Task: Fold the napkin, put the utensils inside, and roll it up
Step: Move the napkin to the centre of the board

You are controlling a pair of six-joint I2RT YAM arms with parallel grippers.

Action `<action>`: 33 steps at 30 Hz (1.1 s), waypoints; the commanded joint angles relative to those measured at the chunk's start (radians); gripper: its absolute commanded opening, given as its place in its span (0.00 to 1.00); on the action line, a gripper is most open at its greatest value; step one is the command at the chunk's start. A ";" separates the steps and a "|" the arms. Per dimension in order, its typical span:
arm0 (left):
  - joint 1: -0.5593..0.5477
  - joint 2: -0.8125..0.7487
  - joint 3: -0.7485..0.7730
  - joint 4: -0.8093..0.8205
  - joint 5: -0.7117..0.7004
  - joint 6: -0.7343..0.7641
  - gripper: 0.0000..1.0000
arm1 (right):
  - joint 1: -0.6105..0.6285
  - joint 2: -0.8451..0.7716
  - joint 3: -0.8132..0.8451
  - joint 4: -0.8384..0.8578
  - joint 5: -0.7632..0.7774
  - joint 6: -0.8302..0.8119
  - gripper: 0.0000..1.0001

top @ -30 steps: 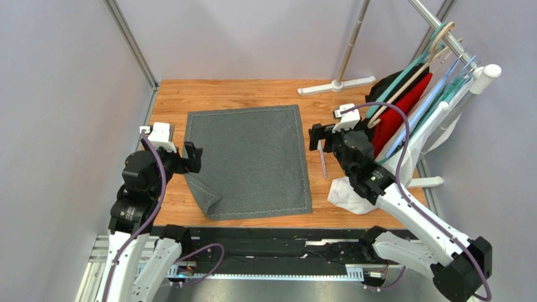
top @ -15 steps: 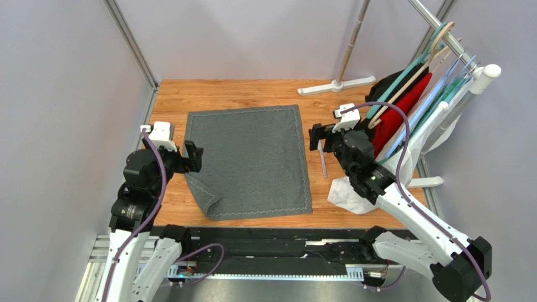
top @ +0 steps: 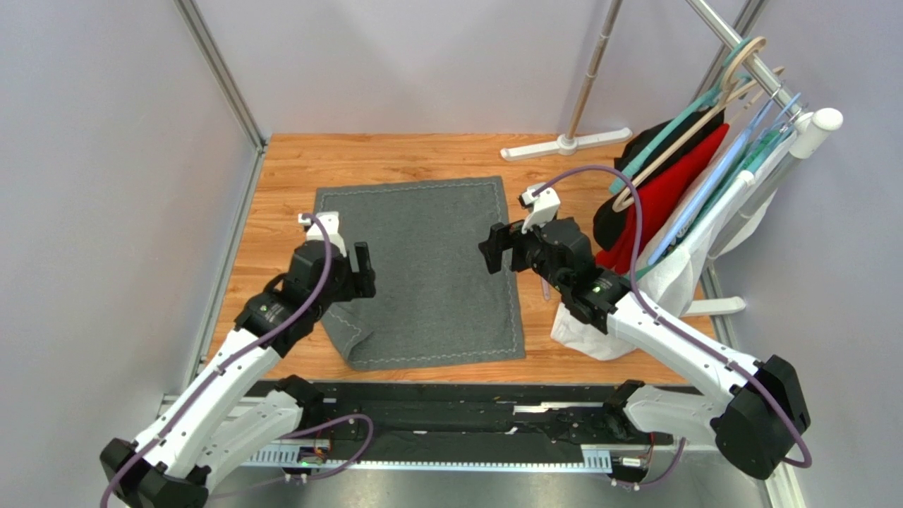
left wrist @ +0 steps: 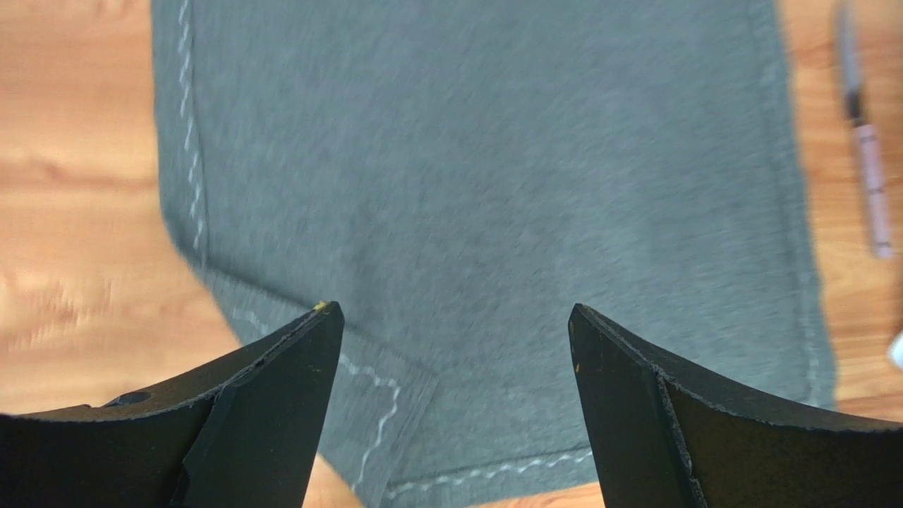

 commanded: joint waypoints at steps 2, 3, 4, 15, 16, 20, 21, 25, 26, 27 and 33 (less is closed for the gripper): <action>-0.058 0.054 -0.066 -0.159 -0.225 -0.180 0.88 | 0.000 -0.005 0.025 0.056 -0.027 0.073 0.92; -0.060 0.103 -0.076 -0.173 -0.228 -0.223 0.87 | 0.002 -0.005 0.025 0.051 -0.024 0.076 0.92; -0.060 0.129 -0.082 -0.200 -0.231 -0.245 0.87 | 0.002 -0.005 0.023 0.051 -0.013 0.078 0.93; -0.016 0.437 0.001 0.177 -0.135 -0.171 0.94 | 0.003 0.223 0.129 -0.018 -0.094 0.127 0.91; 0.023 0.468 0.018 0.221 -0.115 -0.167 0.94 | 0.006 0.263 0.156 -0.031 -0.096 0.127 0.91; 0.102 0.566 0.064 0.321 -0.043 -0.148 0.95 | 0.035 0.354 0.198 -0.054 -0.082 0.127 0.89; 0.115 0.585 0.065 0.342 -0.020 -0.145 0.95 | 0.040 0.374 0.203 -0.054 -0.084 0.130 0.89; 0.161 0.655 0.076 0.448 0.020 -0.121 0.96 | 0.043 0.478 0.244 -0.053 -0.085 0.155 0.89; 0.185 0.677 0.084 0.462 0.040 -0.122 0.95 | 0.045 0.522 0.268 -0.053 -0.087 0.167 0.89; 0.195 0.715 0.088 0.474 0.071 -0.125 0.96 | 0.045 0.542 0.285 -0.056 -0.087 0.168 0.89; 0.247 0.830 0.128 0.528 0.166 -0.141 0.95 | 0.043 0.697 0.410 -0.113 -0.055 0.173 0.89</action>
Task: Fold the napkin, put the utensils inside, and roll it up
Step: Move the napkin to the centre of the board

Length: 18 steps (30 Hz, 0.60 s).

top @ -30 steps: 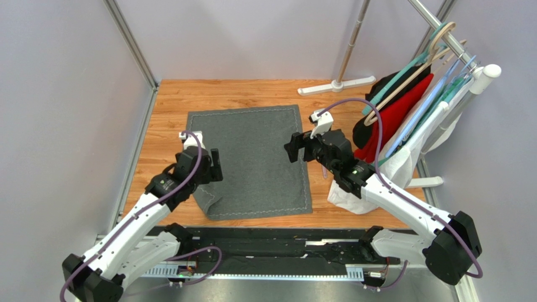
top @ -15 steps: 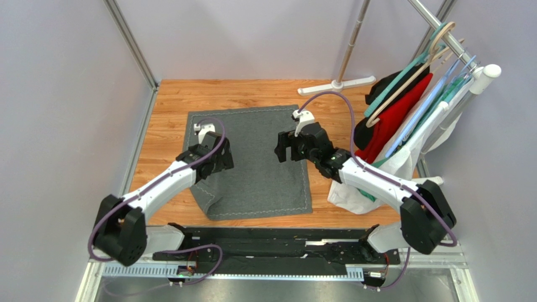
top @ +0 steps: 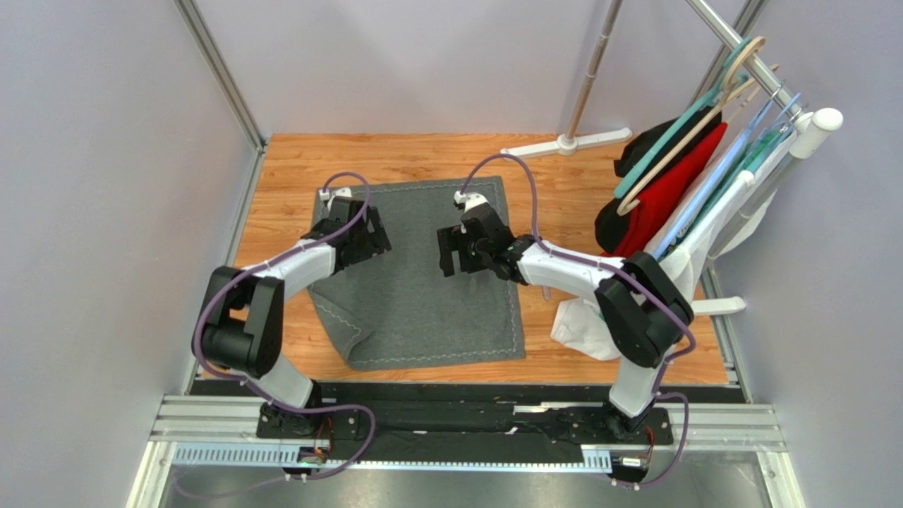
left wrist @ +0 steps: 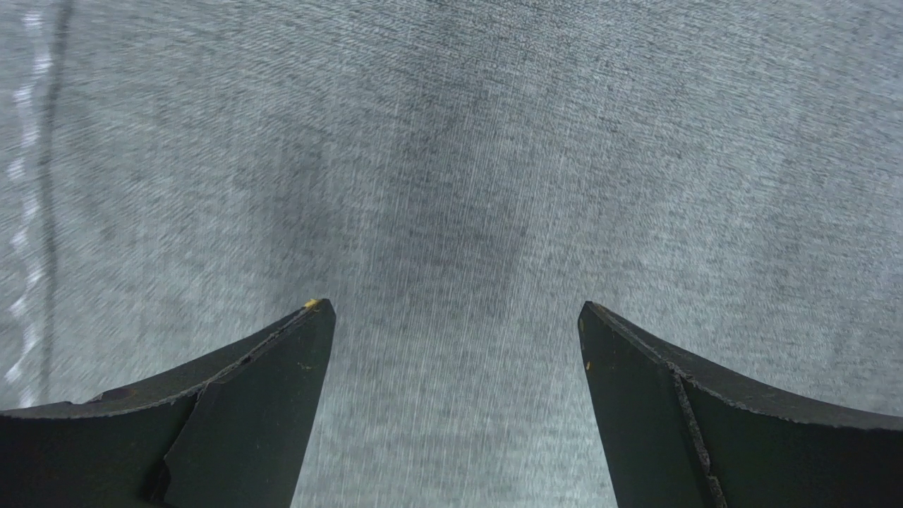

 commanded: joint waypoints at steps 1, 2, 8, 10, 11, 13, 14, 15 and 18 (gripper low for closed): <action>0.027 0.047 0.057 0.082 0.104 0.007 0.96 | 0.000 0.076 0.105 -0.029 0.025 0.020 0.89; 0.030 0.071 0.063 0.087 0.111 0.007 0.95 | -0.002 0.091 0.117 -0.038 0.025 0.025 0.89; 0.049 0.161 0.106 0.110 0.177 0.008 0.95 | -0.042 0.174 0.161 -0.055 -0.010 0.068 0.89; 0.050 0.167 0.118 0.113 0.179 0.013 0.95 | -0.054 0.195 0.169 -0.060 -0.021 0.079 0.89; 0.050 0.179 0.126 0.113 0.182 0.016 0.95 | -0.066 0.205 0.172 -0.068 -0.024 0.085 0.89; 0.050 0.191 0.158 0.095 0.202 0.025 0.95 | -0.080 0.220 0.178 -0.075 -0.039 0.096 0.89; 0.050 0.204 0.169 0.084 0.207 0.028 0.95 | -0.095 0.234 0.186 -0.089 -0.042 0.106 0.89; 0.050 0.210 0.177 0.079 0.216 0.031 0.95 | -0.103 0.241 0.192 -0.098 -0.047 0.114 0.89; 0.050 0.231 0.207 0.061 0.224 0.040 0.95 | -0.128 0.252 0.200 -0.126 -0.045 0.128 0.89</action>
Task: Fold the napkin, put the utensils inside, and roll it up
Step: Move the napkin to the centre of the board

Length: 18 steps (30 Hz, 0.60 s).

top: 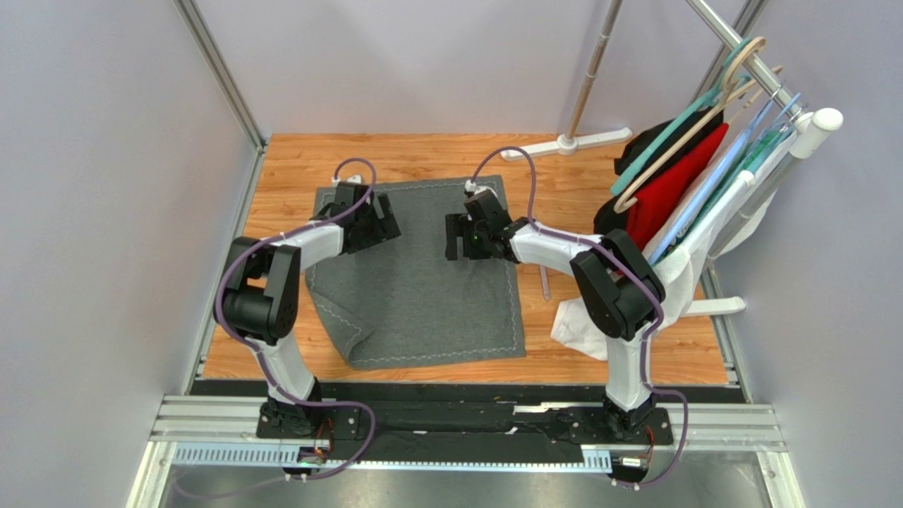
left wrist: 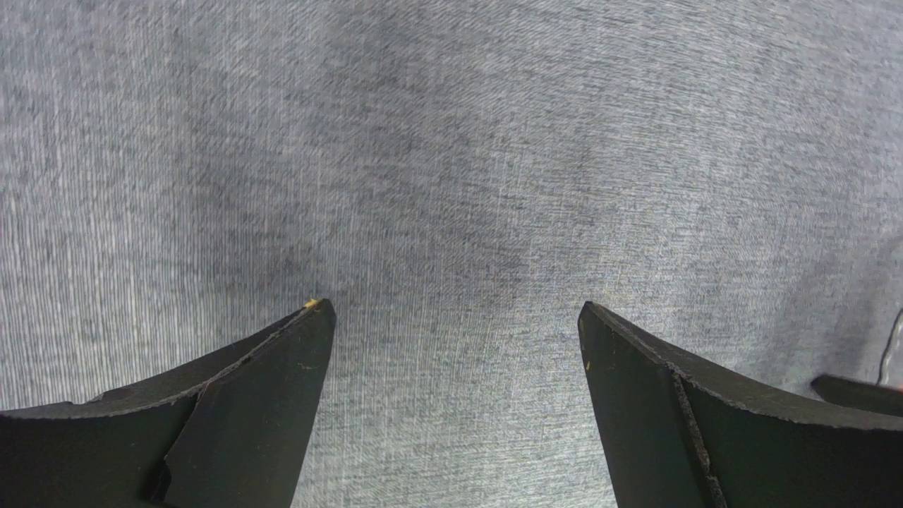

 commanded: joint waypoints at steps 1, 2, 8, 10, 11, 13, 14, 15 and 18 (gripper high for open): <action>0.006 0.020 0.072 -0.016 0.040 0.032 0.95 | -0.042 0.034 0.032 -0.065 -0.012 0.048 0.89; 0.006 0.034 0.081 -0.028 0.048 0.032 0.95 | -0.048 0.035 0.035 -0.077 -0.013 0.052 0.89; 0.006 0.109 0.173 -0.048 0.114 0.021 0.94 | -0.085 0.028 0.034 -0.110 -0.004 0.056 0.89; 0.004 0.135 0.211 -0.056 0.132 0.015 0.93 | -0.100 0.026 0.025 -0.114 -0.007 0.064 0.89; 0.002 0.158 0.224 -0.071 0.143 0.016 0.93 | -0.105 0.023 0.020 -0.117 -0.008 0.065 0.89; -0.005 0.176 0.245 -0.074 0.142 0.025 0.92 | -0.111 0.012 0.005 -0.120 -0.004 0.071 0.89; -0.007 0.181 0.253 -0.076 0.134 0.029 0.93 | -0.114 0.009 0.000 -0.120 0.001 0.075 0.89; -0.010 0.186 0.267 -0.082 0.134 0.032 0.92 | -0.116 0.005 -0.006 -0.120 0.005 0.076 0.89; -0.014 0.210 0.294 -0.082 0.158 0.019 0.93 | -0.126 -0.012 -0.029 -0.120 0.010 0.084 0.89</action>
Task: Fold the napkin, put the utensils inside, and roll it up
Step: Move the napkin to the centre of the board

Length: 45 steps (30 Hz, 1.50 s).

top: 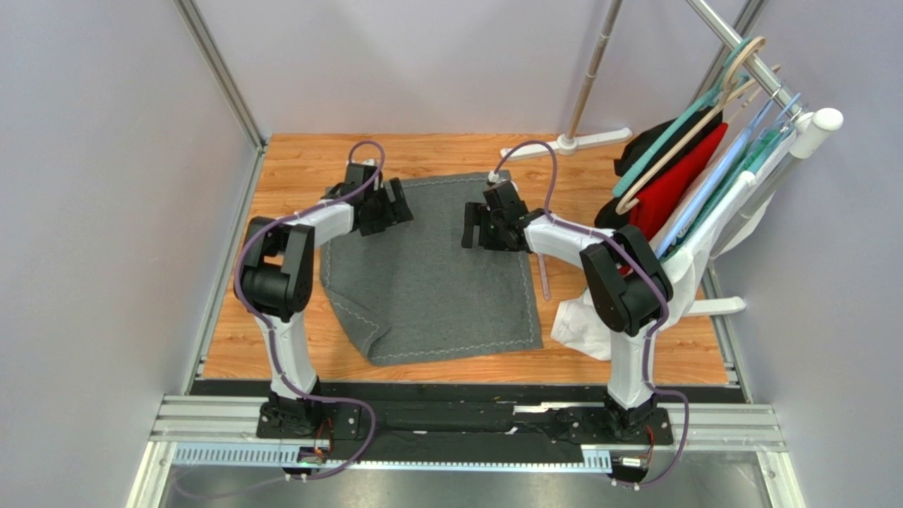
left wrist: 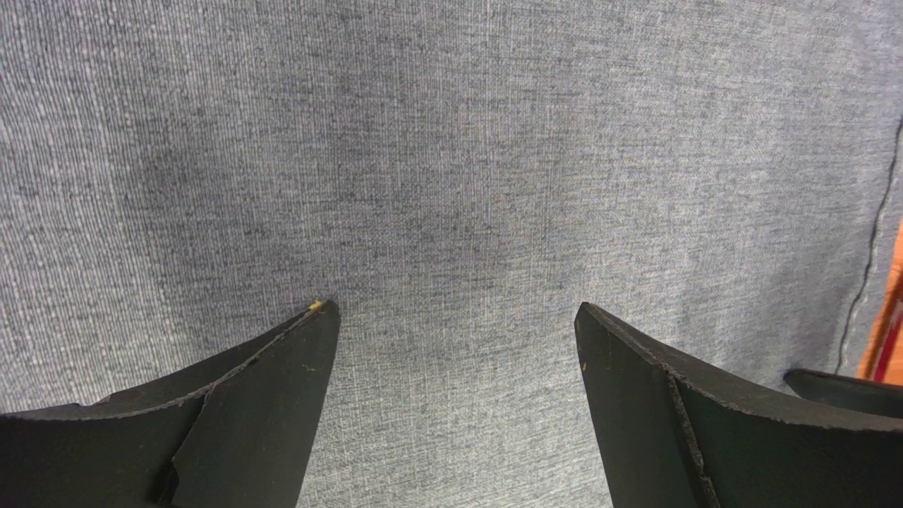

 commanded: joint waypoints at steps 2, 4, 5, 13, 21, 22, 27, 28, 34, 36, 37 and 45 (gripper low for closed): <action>-0.018 0.056 0.073 -0.028 0.047 0.003 0.93 | -0.029 -0.025 -0.060 -0.086 0.025 0.029 0.89; -0.027 0.085 0.110 -0.039 0.048 0.006 0.93 | -0.030 -0.031 -0.069 -0.088 0.030 0.029 0.89; -0.034 0.093 0.121 -0.049 0.054 0.006 0.92 | -0.032 -0.036 -0.075 -0.089 0.034 0.034 0.89; -0.052 0.123 0.209 -0.065 0.048 0.039 0.92 | -0.032 -0.074 -0.087 -0.072 0.041 0.003 0.89; -0.165 -0.218 0.102 -0.177 -0.310 0.215 0.92 | -0.001 -0.197 -0.030 -0.059 0.010 -0.090 0.88; -0.231 -0.295 0.075 -0.224 -0.383 0.232 0.93 | -0.001 -0.229 -0.030 -0.060 0.005 -0.089 0.88; -0.348 -0.421 -0.107 -0.440 -0.619 0.165 0.93 | -0.001 -0.260 -0.032 -0.046 -0.053 -0.075 0.89; -0.357 -0.450 -0.132 -0.520 -0.636 0.140 0.92 | 0.000 -0.260 -0.035 -0.033 -0.062 -0.067 0.88; -0.445 -0.654 -0.301 -0.689 -0.716 -0.035 0.87 | -0.001 -0.266 -0.055 -0.014 -0.093 -0.055 0.88; -0.446 -0.683 -0.343 -0.691 -0.676 -0.053 0.80 | -0.001 -0.271 -0.063 -0.008 -0.101 -0.051 0.88; -0.448 -0.691 -0.356 -0.686 -0.641 -0.060 0.79 | -0.001 -0.274 -0.064 -0.003 -0.102 -0.049 0.88; -0.463 -0.730 -0.451 -0.518 -0.476 0.008 0.77 | 0.000 -0.269 -0.080 0.000 -0.099 -0.041 0.88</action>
